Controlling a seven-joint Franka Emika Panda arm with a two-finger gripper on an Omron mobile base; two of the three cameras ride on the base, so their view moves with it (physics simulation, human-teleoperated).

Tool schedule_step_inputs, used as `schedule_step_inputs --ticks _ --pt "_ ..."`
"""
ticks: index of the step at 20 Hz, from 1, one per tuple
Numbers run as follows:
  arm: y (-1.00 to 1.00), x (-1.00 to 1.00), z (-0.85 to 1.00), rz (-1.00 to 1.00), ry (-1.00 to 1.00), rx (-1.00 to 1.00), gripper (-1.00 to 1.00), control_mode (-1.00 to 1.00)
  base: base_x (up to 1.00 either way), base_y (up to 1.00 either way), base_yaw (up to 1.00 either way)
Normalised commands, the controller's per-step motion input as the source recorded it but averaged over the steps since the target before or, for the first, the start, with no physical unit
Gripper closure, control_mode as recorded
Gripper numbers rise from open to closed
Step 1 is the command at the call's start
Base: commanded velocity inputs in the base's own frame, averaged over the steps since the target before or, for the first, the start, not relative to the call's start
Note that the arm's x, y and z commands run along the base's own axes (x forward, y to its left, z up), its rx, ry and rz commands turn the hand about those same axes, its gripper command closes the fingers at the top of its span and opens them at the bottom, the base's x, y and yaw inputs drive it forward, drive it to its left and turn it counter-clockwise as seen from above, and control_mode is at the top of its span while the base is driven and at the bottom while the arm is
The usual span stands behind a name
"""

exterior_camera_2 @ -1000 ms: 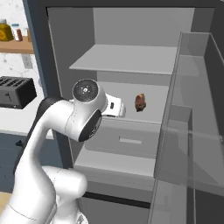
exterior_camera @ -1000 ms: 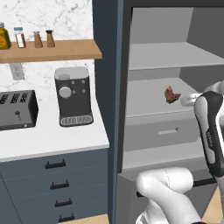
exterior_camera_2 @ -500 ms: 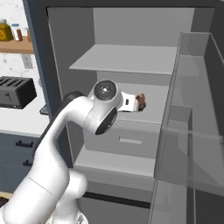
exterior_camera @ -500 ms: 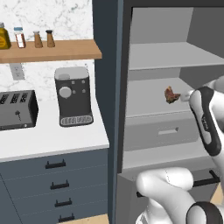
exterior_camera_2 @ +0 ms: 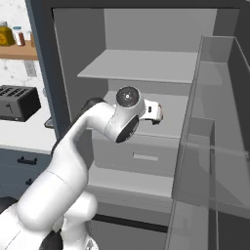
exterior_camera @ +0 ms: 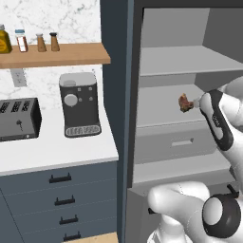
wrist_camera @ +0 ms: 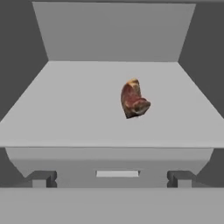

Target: Place one broccoli and one steak in each tupperware on the nearby counter, to pack two identical lunches.

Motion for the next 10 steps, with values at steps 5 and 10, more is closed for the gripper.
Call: schedule_step_inputs --ticks 5,10 --pt "-0.06 0.48 -0.22 0.0 0.0 0.0 -1.0 -1.0 0.0 0.0 0.0" --pt "-0.15 0.17 -0.15 0.0 0.0 0.0 -1.0 -1.0 0.0 0.0 0.0"
